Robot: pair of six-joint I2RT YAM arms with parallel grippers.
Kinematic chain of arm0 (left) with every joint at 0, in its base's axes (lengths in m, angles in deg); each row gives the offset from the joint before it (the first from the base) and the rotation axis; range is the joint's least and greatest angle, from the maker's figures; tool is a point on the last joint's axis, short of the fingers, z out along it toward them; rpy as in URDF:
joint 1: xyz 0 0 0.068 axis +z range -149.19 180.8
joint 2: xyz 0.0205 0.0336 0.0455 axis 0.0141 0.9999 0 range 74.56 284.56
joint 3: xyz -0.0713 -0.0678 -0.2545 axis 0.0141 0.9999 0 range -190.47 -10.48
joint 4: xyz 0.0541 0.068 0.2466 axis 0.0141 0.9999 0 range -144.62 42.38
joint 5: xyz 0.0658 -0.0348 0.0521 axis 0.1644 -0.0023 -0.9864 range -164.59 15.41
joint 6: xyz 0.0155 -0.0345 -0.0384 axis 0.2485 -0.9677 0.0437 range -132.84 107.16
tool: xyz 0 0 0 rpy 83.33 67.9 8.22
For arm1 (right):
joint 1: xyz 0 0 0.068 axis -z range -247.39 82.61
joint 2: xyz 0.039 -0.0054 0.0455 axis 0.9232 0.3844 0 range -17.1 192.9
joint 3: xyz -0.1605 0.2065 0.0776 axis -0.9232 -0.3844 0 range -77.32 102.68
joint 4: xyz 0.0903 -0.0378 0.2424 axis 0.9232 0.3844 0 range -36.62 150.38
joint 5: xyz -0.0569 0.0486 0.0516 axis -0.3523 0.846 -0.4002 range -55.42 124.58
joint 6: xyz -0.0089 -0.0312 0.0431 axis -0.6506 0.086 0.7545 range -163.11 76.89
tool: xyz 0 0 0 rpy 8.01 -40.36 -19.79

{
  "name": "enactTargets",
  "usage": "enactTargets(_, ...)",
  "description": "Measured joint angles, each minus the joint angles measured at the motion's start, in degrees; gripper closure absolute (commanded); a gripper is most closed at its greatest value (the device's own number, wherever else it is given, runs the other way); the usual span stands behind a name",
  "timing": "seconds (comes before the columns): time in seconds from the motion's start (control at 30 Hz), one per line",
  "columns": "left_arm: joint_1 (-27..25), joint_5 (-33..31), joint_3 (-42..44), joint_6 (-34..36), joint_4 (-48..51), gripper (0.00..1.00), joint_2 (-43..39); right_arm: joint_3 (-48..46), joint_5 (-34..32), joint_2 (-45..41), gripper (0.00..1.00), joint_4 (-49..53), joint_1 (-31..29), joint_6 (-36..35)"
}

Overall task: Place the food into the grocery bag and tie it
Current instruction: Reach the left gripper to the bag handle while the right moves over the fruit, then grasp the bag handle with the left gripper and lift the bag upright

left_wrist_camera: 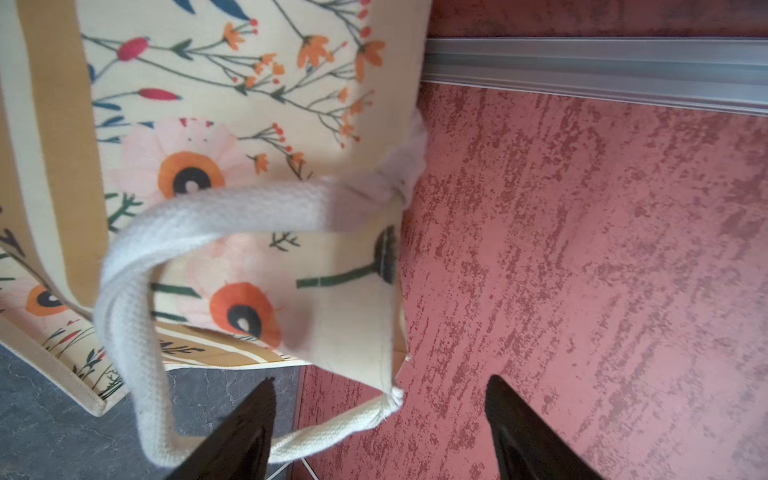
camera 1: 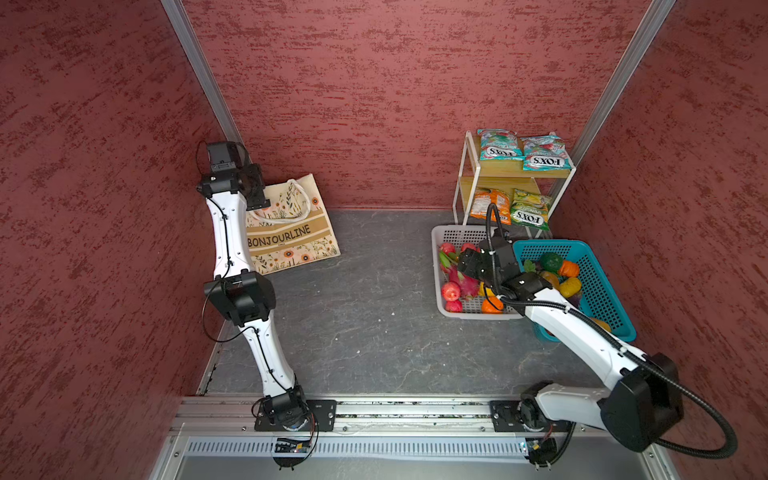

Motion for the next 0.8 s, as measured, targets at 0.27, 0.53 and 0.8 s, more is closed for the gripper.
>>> enactTargets(0.27, 0.28, 1.75, -0.28, -1.92, 0.15, 0.31, 3.48, 0.0, -1.36, 1.86, 0.19, -0.35, 0.0, -0.46)
enactTargets(0.53, 0.85, 3.78, -0.26, -1.31, 0.52, 0.69, 4.33, 0.0, -2.14, 2.82, 0.19, -0.39, 0.0, -1.53)
enactTargets(0.8, 1.92, 6.1, 6.25, 1.07, -0.13, 1.0, 1.95, 0.02, -2.21, 3.52, 0.19, -0.76, 0.0, -3.5)
